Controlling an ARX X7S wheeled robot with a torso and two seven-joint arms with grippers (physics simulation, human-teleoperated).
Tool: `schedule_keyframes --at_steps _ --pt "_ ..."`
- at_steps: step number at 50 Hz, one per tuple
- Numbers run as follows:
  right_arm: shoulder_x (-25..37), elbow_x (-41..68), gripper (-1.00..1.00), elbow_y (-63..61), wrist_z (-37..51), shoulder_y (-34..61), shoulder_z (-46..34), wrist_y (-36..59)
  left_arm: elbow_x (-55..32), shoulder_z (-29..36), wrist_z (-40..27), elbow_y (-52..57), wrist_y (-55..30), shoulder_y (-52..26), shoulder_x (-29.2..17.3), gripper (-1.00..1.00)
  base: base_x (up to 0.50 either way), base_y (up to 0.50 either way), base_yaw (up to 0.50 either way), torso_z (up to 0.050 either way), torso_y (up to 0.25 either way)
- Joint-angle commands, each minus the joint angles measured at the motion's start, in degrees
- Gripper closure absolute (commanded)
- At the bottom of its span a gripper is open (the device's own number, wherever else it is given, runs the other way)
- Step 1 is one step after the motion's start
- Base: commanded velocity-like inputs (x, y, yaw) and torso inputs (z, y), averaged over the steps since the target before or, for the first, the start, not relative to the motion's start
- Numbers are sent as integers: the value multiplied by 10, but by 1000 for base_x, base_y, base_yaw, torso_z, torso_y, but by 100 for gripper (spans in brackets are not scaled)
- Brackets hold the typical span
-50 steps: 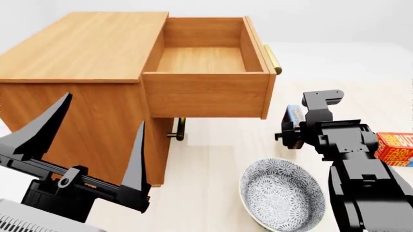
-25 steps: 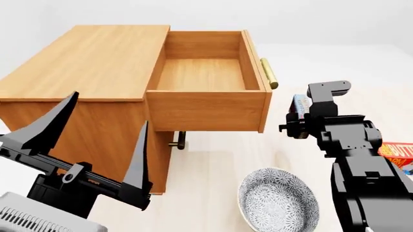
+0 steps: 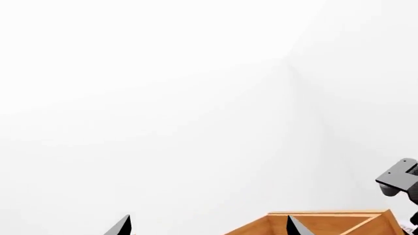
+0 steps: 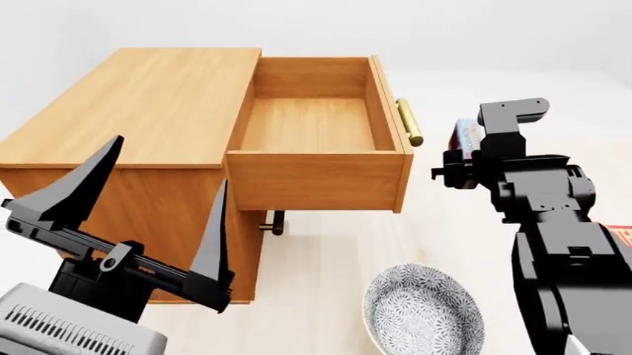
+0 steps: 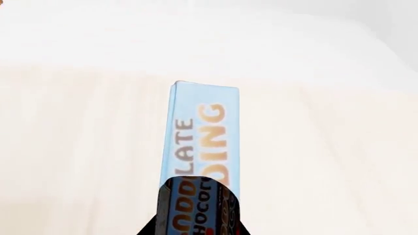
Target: Put the chocolate pudding in the top drawer of the cabinet and close it.
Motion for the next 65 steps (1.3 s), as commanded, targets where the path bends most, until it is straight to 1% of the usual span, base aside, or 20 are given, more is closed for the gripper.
schedule_keyframes --at_steps 1,9,11,15,20,37,48,65 --pt "-1 -8 100 -3 5 24 -5 -2 0 -3 1 -6 4 2 2 -100 0 0 0 47 53" --pt "-3 -9 100 -17 7 36 -8 4 2 -5 -2 -6 6 4 3 -100 0 0 0 47 52" --pt "-1 -9 100 -46 5 33 -8 21 5 -8 -11 -9 12 7 3 -100 0 0 0 47 42" --pt "8 -3 100 -153 2 12 -3 88 5 -18 -51 -6 6 15 3 -100 0 0 0 40 7" --pt "11 -4 100 -217 1 3 -4 128 9 -18 -47 -8 10 15 4 -100 0 0 0 0 0" --pt "6 -10 100 -277 18 3 -10 152 10 -19 -34 -10 14 16 4 -100 0 0 0 0 0" --pt "-1 0 100 -363 -6 -7 -19 201 10 -20 -27 -8 11 16 4 -100 0 0 0 0 0" --pt "-23 19 100 -422 -35 6 -33 243 9 -22 -22 -8 9 18 3 -100 0 0 0 0 0"
